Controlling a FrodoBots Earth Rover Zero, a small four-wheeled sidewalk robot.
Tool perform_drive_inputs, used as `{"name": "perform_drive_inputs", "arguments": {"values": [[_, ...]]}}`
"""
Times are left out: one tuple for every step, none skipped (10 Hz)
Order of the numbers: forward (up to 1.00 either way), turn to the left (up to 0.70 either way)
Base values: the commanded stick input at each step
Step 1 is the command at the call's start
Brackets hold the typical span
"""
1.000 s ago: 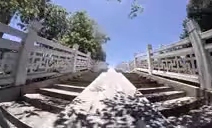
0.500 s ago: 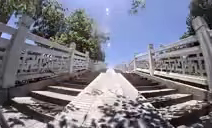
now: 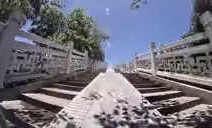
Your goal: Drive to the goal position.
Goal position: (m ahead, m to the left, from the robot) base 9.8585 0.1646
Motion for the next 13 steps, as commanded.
{"name": "perform_drive_inputs", "arguments": {"values": [[0.45, 0.0], [0.45, 0.0], [0.45, 0.0], [0.45, 0.0], [0.45, 0.0], [0.45, 0.0], [0.45, 0.0], [0.45, 0.0], [0.45, 0.0], [0.45, 0.0], [0.45, 0.0], [0.45, 0.0], [0.45, 0.0]]}}
